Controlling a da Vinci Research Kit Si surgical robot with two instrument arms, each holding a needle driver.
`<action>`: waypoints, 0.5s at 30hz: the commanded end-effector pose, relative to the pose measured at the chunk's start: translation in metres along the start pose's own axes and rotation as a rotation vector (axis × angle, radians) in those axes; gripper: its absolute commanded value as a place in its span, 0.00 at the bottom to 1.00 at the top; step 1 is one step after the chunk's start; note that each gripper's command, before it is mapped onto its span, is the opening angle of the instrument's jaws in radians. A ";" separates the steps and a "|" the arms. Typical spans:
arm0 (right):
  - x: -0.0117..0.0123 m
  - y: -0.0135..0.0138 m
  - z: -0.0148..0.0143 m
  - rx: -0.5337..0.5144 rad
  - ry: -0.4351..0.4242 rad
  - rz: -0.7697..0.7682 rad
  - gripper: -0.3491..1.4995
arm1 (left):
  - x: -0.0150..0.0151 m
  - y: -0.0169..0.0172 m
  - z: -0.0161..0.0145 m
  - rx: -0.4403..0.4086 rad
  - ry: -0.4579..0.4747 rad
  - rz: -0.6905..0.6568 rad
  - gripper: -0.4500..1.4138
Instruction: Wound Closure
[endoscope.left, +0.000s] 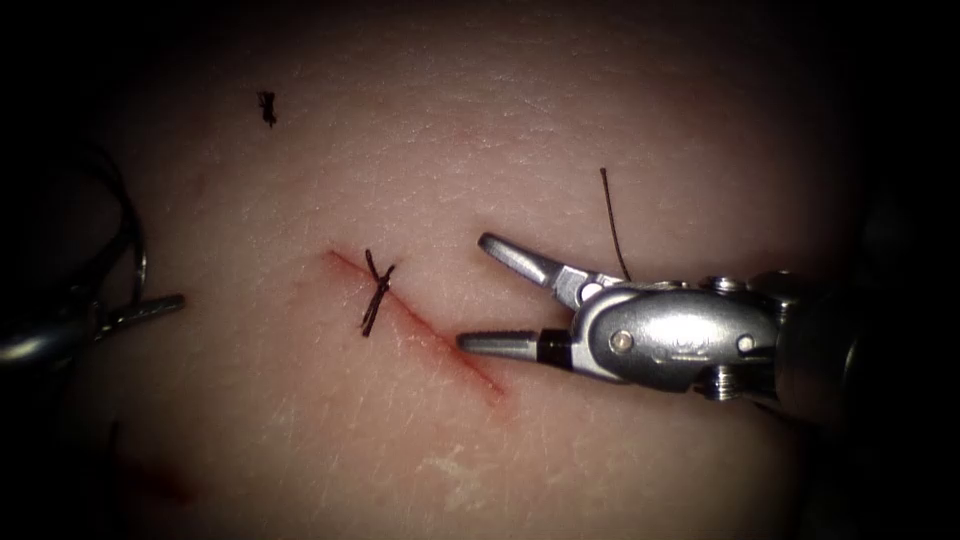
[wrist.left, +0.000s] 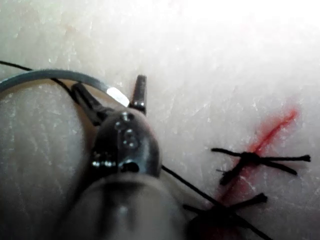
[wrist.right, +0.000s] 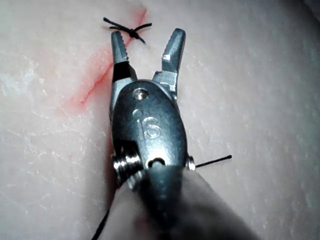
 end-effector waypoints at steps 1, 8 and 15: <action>-0.0004 -0.0005 0.0009 0.002 0.002 0.001 0.85 | -0.0009 0.0009 0.0004 -0.007 0.001 -0.006 0.40; -0.0003 -0.0004 0.0007 0.002 0.002 0.003 0.84 | -0.0005 0.0008 0.0009 -0.069 0.025 -0.009 0.00; 0.0001 -0.0003 0.0002 -0.025 0.002 0.104 0.78 | 0.0023 0.0032 0.0005 -0.038 0.030 0.097 0.00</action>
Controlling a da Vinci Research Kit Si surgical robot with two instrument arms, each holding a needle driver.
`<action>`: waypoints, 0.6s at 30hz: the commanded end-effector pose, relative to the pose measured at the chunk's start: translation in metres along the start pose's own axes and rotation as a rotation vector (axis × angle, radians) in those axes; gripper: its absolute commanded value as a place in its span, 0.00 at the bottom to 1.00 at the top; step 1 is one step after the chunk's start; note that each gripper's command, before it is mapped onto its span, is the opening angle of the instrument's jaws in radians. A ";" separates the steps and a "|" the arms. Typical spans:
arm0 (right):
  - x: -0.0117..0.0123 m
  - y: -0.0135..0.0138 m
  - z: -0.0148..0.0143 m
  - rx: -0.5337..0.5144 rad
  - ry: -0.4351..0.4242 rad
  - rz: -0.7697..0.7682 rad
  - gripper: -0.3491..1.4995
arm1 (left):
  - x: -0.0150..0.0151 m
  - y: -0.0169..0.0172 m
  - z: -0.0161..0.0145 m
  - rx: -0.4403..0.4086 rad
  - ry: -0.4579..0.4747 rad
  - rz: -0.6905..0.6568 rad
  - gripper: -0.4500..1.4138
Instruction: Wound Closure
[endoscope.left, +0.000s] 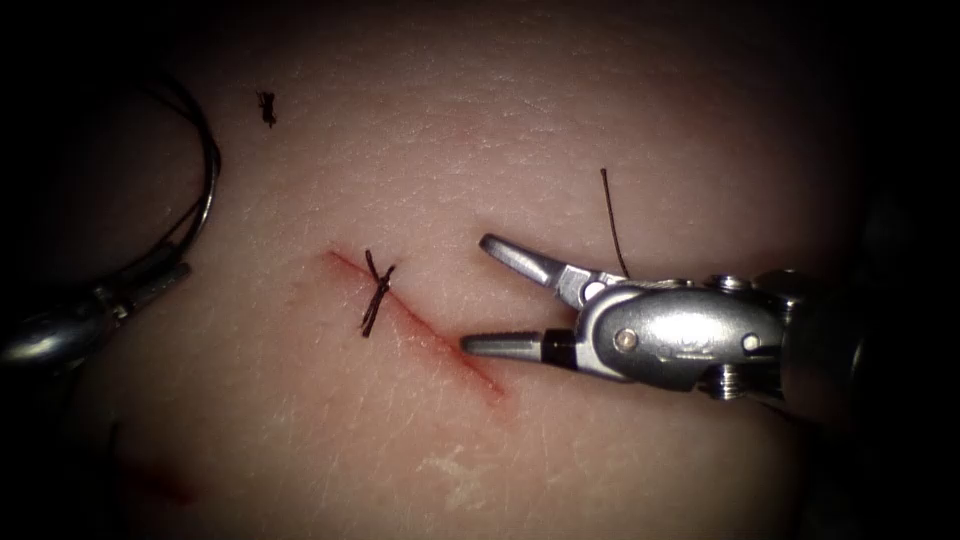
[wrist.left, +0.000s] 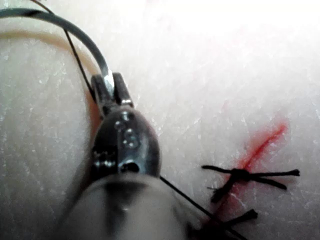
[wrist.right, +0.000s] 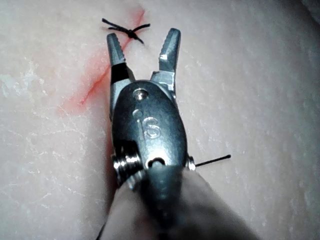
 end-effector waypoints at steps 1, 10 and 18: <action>-0.0002 -0.0009 0.0006 -0.013 0.001 0.054 0.78 | -0.0002 0.0012 0.0005 0.011 -0.005 0.014 0.00; 0.0031 0.0000 -0.0001 -0.107 -0.031 0.308 0.82 | 0.0047 0.0073 0.0037 0.091 -0.018 0.130 0.00; 0.0061 0.0017 -0.0008 -0.160 -0.034 0.340 0.81 | 0.0066 0.0109 0.0064 0.114 -0.003 0.245 0.00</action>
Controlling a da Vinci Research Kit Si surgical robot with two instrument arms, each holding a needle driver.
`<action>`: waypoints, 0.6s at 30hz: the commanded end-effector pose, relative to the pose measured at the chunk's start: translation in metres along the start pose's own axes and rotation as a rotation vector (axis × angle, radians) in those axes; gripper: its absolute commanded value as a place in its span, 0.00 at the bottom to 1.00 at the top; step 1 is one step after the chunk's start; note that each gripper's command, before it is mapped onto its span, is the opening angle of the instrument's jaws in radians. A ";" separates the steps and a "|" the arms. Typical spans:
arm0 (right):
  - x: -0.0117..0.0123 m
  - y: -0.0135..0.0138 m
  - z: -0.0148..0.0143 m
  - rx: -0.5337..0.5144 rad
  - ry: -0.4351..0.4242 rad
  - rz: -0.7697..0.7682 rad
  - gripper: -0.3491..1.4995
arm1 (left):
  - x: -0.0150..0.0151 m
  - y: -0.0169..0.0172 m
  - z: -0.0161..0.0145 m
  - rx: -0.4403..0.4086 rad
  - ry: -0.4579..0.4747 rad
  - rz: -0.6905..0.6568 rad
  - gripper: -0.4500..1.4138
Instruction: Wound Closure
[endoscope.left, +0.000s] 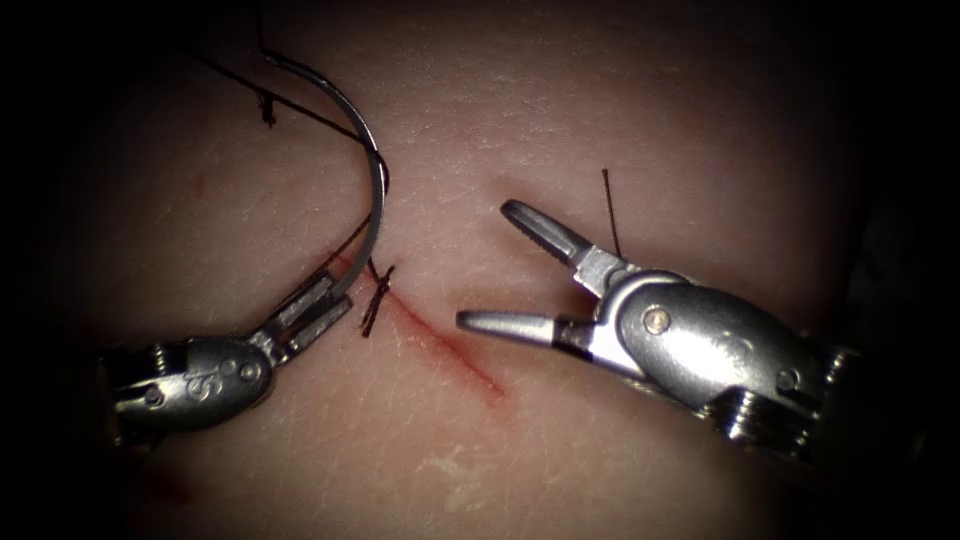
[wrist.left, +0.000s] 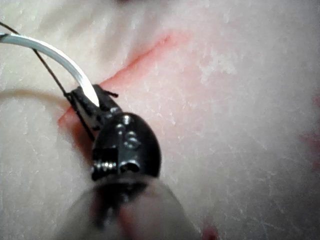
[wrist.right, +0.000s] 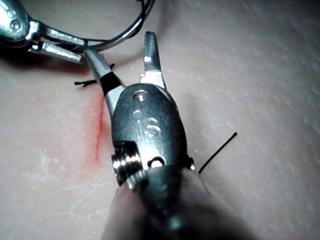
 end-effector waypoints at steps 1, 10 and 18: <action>-0.0002 -0.0007 0.0010 -0.009 -0.005 -0.005 0.80 | -0.0004 0.0013 0.0006 0.002 -0.004 0.014 0.00; -0.0010 -0.0023 0.0046 -0.024 -0.133 -0.027 0.74 | 0.0002 0.0022 0.0014 0.087 -0.105 0.144 0.00; -0.0018 -0.0026 0.0100 -0.014 -0.169 -0.036 0.71 | 0.0003 0.0023 0.0016 0.212 -0.199 0.238 0.00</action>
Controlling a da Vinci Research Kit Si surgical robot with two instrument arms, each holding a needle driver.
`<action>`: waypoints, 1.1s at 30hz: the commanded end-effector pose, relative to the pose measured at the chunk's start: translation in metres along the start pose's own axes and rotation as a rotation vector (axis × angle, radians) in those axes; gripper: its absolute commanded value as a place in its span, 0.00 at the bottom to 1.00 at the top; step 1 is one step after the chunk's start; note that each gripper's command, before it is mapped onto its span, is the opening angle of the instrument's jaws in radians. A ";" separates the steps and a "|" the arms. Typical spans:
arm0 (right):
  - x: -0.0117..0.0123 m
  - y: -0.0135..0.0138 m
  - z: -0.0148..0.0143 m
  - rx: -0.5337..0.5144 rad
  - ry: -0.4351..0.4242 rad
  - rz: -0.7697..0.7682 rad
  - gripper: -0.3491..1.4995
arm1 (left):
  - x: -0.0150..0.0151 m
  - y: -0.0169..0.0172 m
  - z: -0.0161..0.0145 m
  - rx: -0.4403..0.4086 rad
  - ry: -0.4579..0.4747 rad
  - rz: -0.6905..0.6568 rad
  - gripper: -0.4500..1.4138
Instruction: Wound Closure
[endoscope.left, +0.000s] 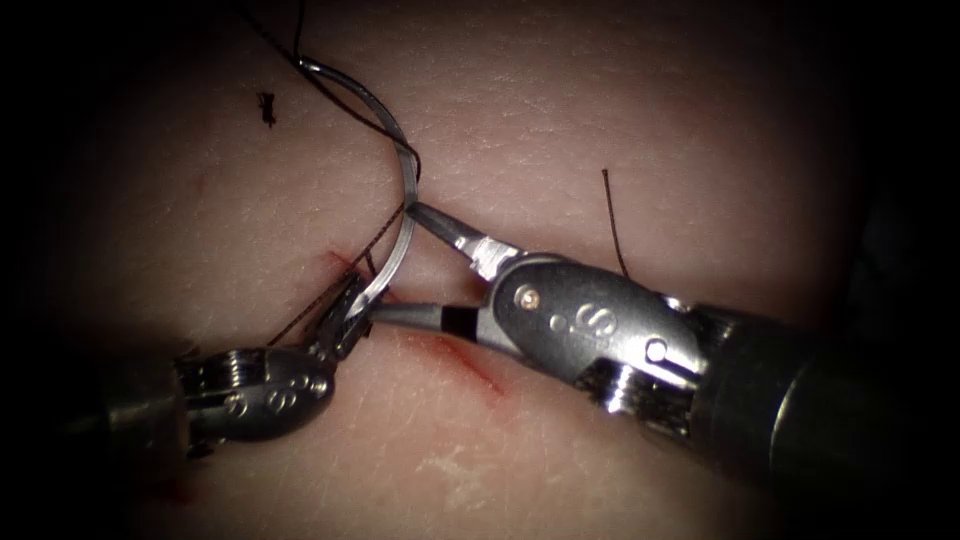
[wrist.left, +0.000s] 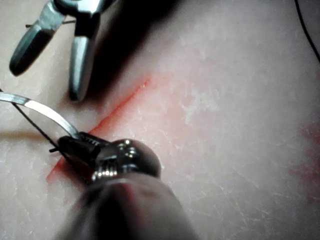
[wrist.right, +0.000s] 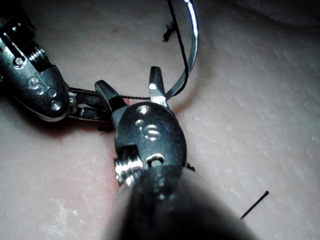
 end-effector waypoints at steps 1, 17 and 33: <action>0.0002 -0.0006 0.0024 -0.002 0.002 0.001 0.71 | -0.0001 0.0012 0.0001 0.009 -0.007 0.007 0.00; 0.0034 0.0038 0.0044 -0.083 0.003 0.006 0.60 | 0.0012 0.0019 -0.0011 0.125 -0.036 0.124 0.00; 0.0042 0.0050 0.0003 -0.079 -0.012 0.006 0.64 | 0.0012 0.0020 -0.0009 0.168 -0.070 0.191 0.00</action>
